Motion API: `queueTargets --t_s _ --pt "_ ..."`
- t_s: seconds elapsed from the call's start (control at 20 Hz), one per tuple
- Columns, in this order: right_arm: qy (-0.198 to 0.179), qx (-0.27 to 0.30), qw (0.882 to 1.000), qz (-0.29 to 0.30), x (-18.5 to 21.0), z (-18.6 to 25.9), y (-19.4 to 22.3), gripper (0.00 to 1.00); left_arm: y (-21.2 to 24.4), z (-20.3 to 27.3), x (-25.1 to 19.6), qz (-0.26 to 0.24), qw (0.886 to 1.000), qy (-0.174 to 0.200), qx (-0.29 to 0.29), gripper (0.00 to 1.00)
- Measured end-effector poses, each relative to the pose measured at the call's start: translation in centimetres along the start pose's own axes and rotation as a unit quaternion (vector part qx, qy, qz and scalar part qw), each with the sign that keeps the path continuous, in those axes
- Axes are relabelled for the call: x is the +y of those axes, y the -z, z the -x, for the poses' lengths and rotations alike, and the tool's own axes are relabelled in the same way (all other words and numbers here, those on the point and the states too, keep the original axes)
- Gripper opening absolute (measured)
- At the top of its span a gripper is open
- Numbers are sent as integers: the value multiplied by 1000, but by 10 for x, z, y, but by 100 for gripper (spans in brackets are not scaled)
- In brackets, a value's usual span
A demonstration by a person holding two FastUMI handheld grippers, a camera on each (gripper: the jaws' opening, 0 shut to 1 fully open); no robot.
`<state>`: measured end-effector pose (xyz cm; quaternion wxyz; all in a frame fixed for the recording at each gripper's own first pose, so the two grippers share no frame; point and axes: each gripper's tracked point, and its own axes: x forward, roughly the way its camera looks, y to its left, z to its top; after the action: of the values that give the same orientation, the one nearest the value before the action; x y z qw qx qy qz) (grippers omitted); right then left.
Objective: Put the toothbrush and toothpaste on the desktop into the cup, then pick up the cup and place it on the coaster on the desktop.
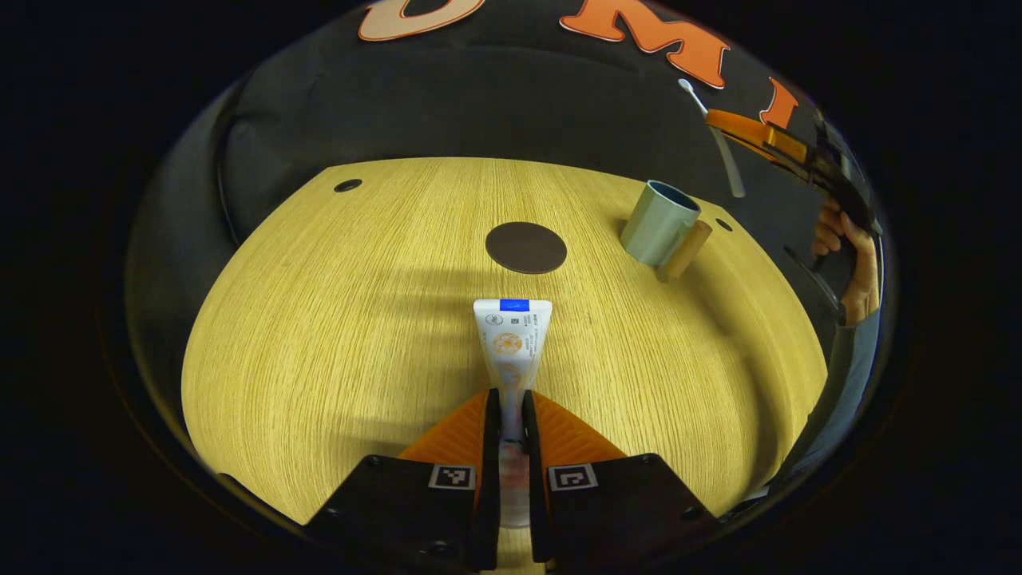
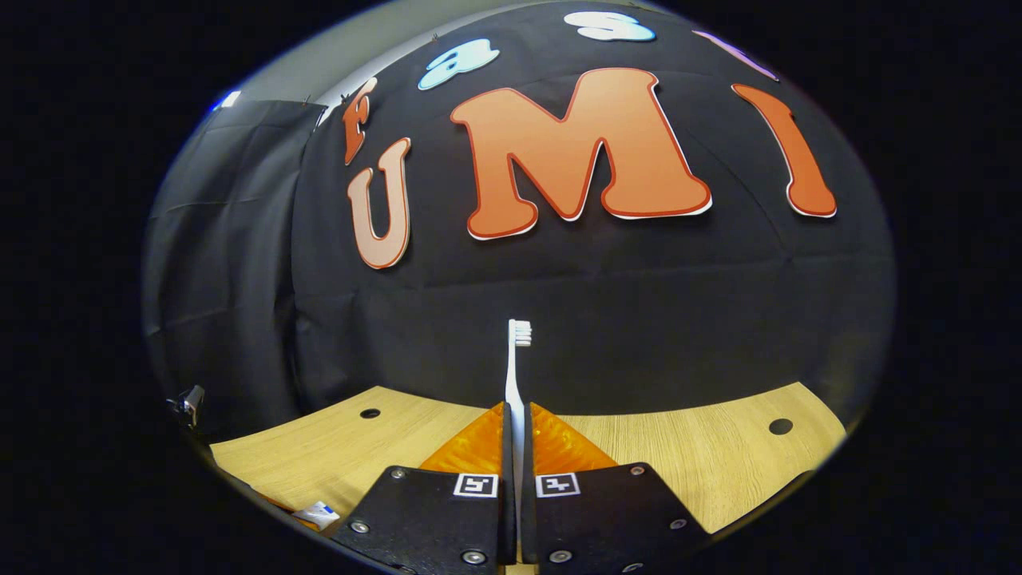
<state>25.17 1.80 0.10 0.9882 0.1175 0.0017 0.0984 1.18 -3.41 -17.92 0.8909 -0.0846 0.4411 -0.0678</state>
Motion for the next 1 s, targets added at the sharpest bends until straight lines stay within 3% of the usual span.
queueTargets --t_s 0.15,0.4,1.0 --pt "-15 -17 1000 -5 1 -18 8 3 0 -1 -1 3 1000 -3 -5 19" --pt "-5 -24 1000 12 -13 -43 32 3 -2 1 -3 15 1000 -12 -17 19" --pt "9 47 999 17 -37 -47 95 5 -39 20 -3 -9 997 -10 -70 19"
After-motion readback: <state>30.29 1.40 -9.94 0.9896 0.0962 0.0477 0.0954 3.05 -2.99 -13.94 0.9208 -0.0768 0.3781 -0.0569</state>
